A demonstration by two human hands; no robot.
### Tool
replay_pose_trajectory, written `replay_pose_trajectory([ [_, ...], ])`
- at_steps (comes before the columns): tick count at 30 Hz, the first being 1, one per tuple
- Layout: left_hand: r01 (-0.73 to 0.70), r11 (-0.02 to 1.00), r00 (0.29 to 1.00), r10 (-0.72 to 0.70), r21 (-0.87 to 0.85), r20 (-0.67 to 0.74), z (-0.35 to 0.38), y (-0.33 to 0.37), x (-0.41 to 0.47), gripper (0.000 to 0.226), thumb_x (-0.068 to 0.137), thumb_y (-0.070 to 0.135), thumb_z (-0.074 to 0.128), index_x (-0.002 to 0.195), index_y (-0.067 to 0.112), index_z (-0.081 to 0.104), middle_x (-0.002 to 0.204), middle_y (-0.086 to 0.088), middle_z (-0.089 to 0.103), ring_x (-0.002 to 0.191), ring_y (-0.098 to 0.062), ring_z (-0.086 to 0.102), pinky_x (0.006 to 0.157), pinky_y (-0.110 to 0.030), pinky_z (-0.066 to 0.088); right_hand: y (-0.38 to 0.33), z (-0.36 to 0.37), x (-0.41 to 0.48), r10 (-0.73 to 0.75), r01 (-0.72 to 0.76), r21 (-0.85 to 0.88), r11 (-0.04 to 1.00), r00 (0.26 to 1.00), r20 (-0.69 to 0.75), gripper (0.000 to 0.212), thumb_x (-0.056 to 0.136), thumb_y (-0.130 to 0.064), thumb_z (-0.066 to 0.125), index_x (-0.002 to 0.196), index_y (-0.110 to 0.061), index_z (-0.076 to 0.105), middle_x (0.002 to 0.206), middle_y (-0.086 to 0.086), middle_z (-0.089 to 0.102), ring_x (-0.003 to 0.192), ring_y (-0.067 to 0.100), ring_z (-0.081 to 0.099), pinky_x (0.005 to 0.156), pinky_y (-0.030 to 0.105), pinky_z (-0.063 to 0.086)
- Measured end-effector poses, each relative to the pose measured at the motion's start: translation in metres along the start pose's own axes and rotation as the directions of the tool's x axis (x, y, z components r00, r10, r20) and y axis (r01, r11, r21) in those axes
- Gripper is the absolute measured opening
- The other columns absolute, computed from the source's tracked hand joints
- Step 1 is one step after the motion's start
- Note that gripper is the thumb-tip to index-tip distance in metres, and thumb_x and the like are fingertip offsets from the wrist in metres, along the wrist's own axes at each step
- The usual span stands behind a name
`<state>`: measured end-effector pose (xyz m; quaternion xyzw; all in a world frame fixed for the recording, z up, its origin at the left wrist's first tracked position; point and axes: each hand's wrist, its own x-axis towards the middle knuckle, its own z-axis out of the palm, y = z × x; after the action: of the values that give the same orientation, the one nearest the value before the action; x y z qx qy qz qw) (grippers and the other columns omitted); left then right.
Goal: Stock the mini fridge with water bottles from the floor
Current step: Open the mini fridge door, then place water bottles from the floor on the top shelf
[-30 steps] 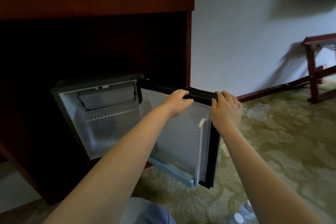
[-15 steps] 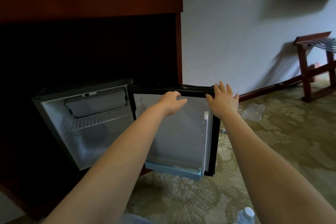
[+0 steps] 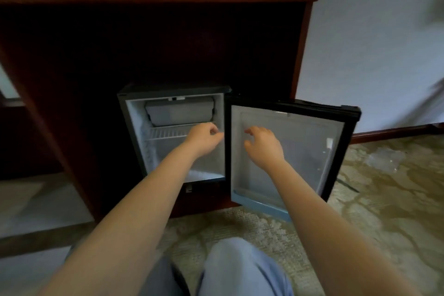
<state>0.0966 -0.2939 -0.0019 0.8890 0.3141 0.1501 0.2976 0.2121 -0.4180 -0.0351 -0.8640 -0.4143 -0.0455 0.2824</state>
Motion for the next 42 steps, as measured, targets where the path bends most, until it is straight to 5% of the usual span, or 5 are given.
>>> replay_pose_trajectory([
  [5, 0.111, 0.994, 0.991, -0.112, -0.019, -0.075, -0.031, -0.066, -0.028, 0.031, 0.093, 0.032, 0.053, 0.116, 0.013, 0.06, 0.12, -0.004, 0.059, 0.108, -0.02, 0.055, 0.082, -0.027, 0.041, -0.059, 0.033, -0.002, -0.097, 0.087, 0.07, 0.994, 0.982, 0.165, 0.035, 0.095, -0.023, 0.045, 0.129, -0.017, 0.053, 0.117, 0.005, 0.064, 0.099, 0.024, 0.061, 0.076, 0.036, 0.053],
  [14, 0.19, 0.979, 0.972, -0.197, -0.068, -0.131, -0.058, -0.137, -0.064, 0.025, 0.093, 0.027, 0.053, 0.111, 0.011, 0.063, 0.112, -0.004, 0.062, 0.105, -0.02, 0.056, 0.088, -0.033, 0.044, -0.114, 0.087, -0.022, -0.232, 0.253, -0.038, 0.967, 0.928, 0.291, 0.029, 0.095, -0.03, 0.045, 0.117, -0.021, 0.06, 0.107, 0.003, 0.068, 0.086, 0.023, 0.062, 0.063, 0.03, 0.049],
  [25, 0.036, 0.992, 0.989, -0.018, -0.123, 0.146, 0.045, -0.067, -0.034, 0.026, 0.094, 0.027, 0.051, 0.11, 0.01, 0.063, 0.112, -0.003, 0.06, 0.106, -0.019, 0.054, 0.083, -0.03, 0.042, -0.006, 0.083, -0.059, 0.206, -0.207, -0.012, 0.978, 0.967, 0.151, 0.032, 0.094, -0.024, 0.043, 0.122, -0.017, 0.057, 0.103, 0.007, 0.068, 0.086, 0.027, 0.06, 0.063, 0.03, 0.046],
  [33, -0.083, 0.995, 0.893, 0.102, -0.061, 0.438, 0.177, 0.012, -0.039, 0.023, 0.091, 0.025, 0.054, 0.103, 0.011, 0.066, 0.107, -0.006, 0.066, 0.101, -0.024, 0.06, 0.085, -0.034, 0.046, 0.131, 0.073, -0.133, 0.553, -0.554, -0.009, 0.833, 0.832, 0.046, 0.034, 0.092, -0.023, 0.045, 0.123, -0.018, 0.057, 0.113, 0.006, 0.065, 0.101, 0.029, 0.06, 0.079, 0.035, 0.049],
  [42, -0.163, 0.987, 0.693, 0.126, -0.017, 0.71, 0.306, 0.059, -0.086, 0.02, 0.091, 0.027, 0.054, 0.102, 0.013, 0.062, 0.109, -0.009, 0.063, 0.097, -0.024, 0.058, 0.078, -0.031, 0.044, 0.252, 0.06, -0.227, 0.75, -0.736, -0.144, 0.661, 0.654, 0.103, 0.041, 0.092, -0.028, 0.047, 0.131, -0.016, 0.05, 0.123, 0.008, 0.06, 0.111, 0.026, 0.056, 0.081, 0.035, 0.048],
])
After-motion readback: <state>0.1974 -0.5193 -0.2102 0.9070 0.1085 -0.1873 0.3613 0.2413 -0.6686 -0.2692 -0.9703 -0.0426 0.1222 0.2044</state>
